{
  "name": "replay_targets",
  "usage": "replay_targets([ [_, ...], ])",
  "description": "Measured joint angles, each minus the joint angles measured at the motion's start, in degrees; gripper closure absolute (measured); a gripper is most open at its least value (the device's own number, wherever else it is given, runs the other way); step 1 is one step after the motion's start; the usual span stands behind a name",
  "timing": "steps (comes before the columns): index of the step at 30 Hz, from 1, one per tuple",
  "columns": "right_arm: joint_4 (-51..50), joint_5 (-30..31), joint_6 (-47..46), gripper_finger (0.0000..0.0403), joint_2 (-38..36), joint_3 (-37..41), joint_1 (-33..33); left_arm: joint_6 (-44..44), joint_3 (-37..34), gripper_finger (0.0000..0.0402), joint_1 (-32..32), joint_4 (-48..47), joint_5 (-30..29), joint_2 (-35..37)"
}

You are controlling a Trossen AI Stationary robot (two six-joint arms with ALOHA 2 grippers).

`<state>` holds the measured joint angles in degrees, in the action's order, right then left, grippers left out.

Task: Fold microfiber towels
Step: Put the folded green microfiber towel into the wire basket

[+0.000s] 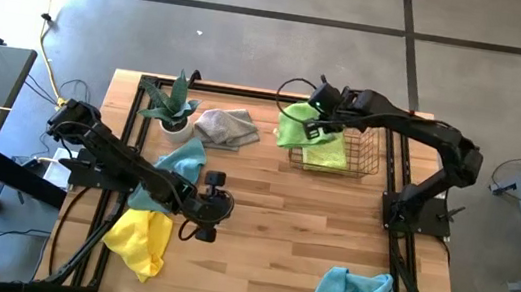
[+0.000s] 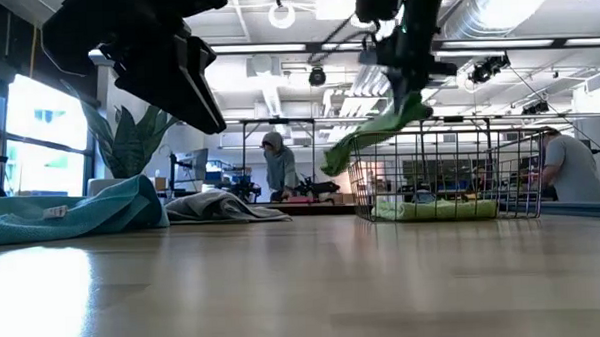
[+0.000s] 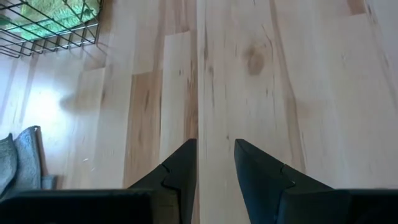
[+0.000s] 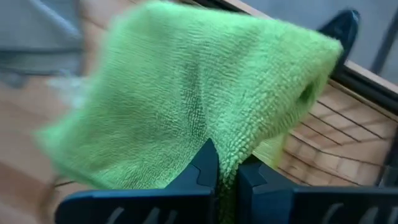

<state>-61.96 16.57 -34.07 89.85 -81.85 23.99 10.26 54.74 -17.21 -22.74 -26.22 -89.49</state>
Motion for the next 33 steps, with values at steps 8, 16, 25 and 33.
replay_targets([
  [8, 0.07, -0.03, -0.59, 0.0403, 0.01, 7.21, 0.89, -0.88, 0.0, 0.0303, 0.05, -0.18, -0.2, -0.02],
  [16, 0.27, -0.03, -1.94, 0.0403, -0.01, 14.49, 0.89, -1.51, 0.0, 0.0303, 0.37, -0.17, -0.19, -0.02],
  [25, 0.58, 0.16, -0.77, 0.0402, -0.01, 17.23, 1.54, -1.5, 0.0, 0.0303, 0.87, -0.13, -0.18, -0.04],
  [33, 0.68, 4.0, 1.56, 0.0333, -0.01, 17.23, 1.53, -1.51, 0.0, 0.0303, 0.87, -0.13, -0.18, -0.06],
])
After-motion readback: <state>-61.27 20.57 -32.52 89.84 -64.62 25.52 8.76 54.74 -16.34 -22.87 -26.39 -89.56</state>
